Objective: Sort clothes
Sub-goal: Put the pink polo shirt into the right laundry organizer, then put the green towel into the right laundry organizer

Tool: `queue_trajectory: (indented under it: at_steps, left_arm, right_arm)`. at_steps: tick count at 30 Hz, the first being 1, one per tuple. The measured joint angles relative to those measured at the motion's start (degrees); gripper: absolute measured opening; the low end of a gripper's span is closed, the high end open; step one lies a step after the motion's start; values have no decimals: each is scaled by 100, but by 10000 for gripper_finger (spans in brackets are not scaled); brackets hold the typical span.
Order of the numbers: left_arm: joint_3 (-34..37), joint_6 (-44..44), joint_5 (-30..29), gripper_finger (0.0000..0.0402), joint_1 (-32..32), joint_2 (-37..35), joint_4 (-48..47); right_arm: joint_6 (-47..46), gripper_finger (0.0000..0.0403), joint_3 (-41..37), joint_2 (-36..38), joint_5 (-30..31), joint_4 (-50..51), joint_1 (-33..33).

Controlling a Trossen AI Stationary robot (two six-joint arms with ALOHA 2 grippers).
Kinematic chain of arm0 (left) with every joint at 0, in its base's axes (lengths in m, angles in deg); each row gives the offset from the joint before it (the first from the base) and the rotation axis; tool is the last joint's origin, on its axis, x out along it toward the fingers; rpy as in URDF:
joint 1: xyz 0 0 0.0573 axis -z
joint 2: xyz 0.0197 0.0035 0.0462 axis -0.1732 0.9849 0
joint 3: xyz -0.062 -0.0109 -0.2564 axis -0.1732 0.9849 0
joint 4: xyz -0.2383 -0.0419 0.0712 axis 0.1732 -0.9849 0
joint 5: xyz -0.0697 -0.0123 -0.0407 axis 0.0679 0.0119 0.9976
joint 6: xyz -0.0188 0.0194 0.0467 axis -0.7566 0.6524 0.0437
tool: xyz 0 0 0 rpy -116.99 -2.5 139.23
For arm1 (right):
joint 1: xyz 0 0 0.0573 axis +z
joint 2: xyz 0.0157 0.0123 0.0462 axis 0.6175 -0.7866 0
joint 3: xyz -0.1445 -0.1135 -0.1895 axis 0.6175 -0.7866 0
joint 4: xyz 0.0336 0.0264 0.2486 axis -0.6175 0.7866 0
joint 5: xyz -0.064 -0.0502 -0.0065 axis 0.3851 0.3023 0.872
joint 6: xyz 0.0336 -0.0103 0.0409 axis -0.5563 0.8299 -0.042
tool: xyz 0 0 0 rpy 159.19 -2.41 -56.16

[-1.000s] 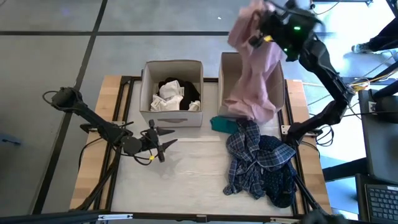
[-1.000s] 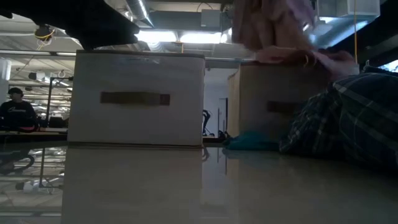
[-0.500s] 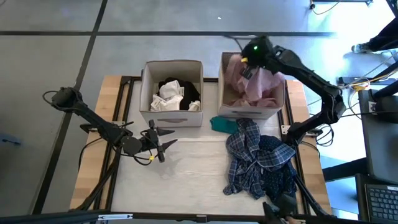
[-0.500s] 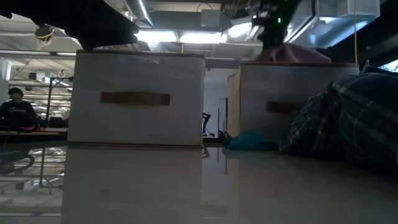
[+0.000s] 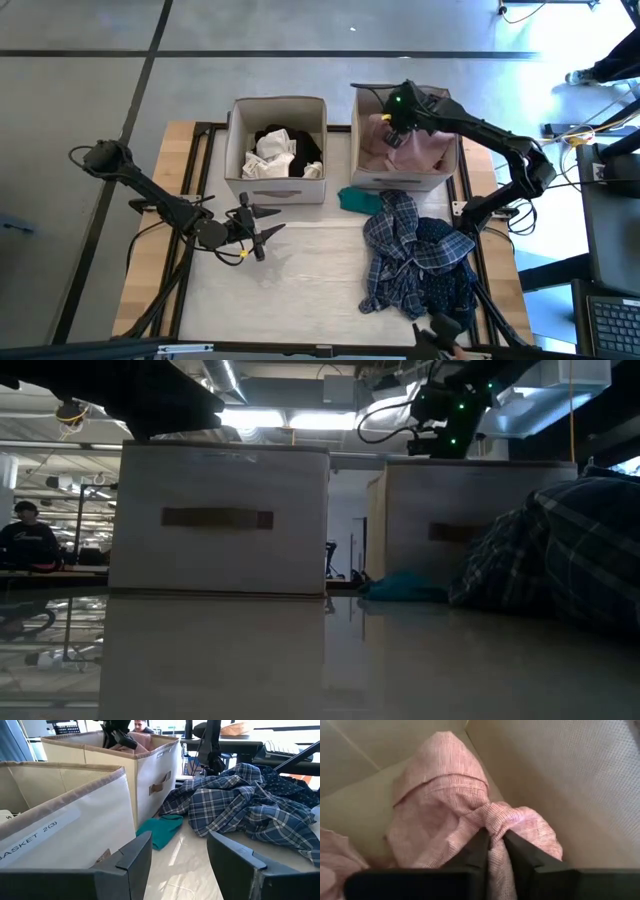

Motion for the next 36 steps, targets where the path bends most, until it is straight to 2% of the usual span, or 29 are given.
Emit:
queue_trajectory:
  at_steps: [4, 8, 13, 20, 26, 32, 36]
  left_arm:
    - [2, -1, 2, 180, 0, 0, 29]
    - [2, 0, 2, 180, 0, 0, 72]
    - [2, 0, 2, 180, 0, -2, 72]
    - [2, 0, 2, 180, 0, -1, 74]
    - [2, 0, 2, 180, 0, 0, 74]
    - [2, 0, 2, 180, 0, -2, 74]
    - [2, 0, 2, 180, 0, 0, 76]
  right_arm:
    - [20, 123, 19, 4, 25, 72, 0]
    - [19, 196, 407, 5, 260, 586, 44]
    - [-88, 250, 1242, 130, 263, 1380, 318]
    - [-361, 268, 2239, 293, -5, 1852, 1228]
    - [-581, 268, 2269, 361, -849, 1833, 2421]
    - [-627, 269, 2267, 77, -857, 1794, 3697]
    - [-639, 269, 2267, -220, -857, 1839, 4313]
